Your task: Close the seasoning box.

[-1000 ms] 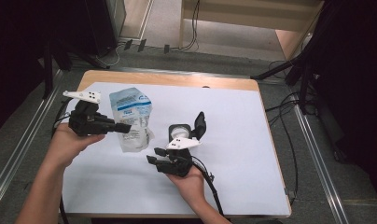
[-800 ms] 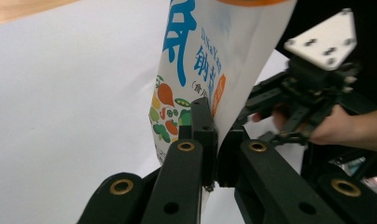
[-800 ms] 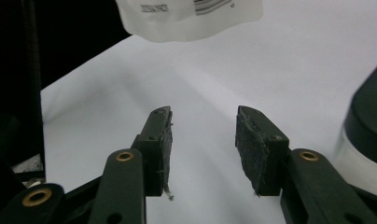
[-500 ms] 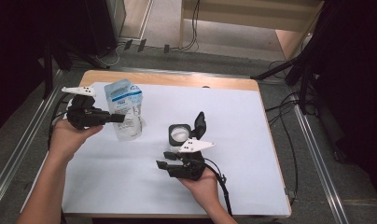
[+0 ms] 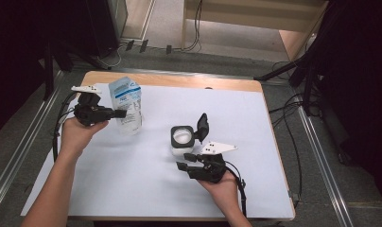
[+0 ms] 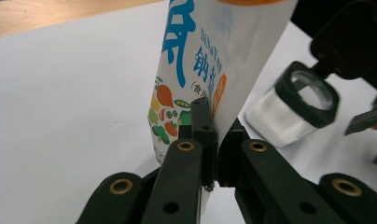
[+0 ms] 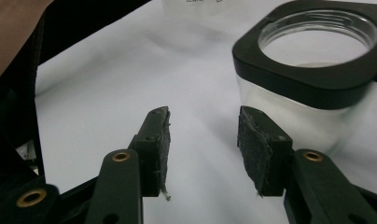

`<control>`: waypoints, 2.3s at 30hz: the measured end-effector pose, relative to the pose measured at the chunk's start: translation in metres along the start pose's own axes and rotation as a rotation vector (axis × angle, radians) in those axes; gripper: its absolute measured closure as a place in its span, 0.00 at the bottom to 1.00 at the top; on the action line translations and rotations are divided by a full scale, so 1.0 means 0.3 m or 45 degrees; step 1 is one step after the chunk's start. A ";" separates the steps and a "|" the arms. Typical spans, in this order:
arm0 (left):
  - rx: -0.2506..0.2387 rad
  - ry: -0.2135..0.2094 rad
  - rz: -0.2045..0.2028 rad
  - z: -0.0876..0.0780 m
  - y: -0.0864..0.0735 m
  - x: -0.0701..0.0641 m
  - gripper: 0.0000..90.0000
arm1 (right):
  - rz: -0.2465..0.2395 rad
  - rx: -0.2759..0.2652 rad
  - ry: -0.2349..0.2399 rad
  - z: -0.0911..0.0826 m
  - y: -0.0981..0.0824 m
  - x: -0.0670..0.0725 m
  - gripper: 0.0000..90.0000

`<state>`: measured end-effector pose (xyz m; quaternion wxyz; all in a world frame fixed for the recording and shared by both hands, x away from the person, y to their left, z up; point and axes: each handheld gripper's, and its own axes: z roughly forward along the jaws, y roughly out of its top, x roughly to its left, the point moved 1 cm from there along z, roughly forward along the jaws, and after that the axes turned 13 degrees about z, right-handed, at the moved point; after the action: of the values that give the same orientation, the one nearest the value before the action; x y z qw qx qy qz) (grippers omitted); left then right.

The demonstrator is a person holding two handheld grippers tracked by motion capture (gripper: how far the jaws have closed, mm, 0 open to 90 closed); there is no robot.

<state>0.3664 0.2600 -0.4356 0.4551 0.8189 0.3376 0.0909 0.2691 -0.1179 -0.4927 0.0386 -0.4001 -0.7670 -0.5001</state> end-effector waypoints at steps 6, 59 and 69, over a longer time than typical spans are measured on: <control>0.023 0.013 -0.010 0.033 -0.015 0.030 1.00 | 0.016 -0.015 -0.022 -0.028 0.001 -0.028 0.61; 0.015 0.077 -0.032 0.066 -0.121 0.067 0.60 | 0.148 -0.141 -0.229 -0.153 0.049 -0.221 0.63; 0.011 0.096 0.017 0.028 -0.132 0.031 0.47 | 0.159 -0.169 -0.253 -0.150 0.081 -0.248 0.68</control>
<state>0.3585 0.2743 -0.4739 0.4380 0.8190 0.3495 0.1233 0.3199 -0.1922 -0.4866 -0.0329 -0.4964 -0.7059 -0.5042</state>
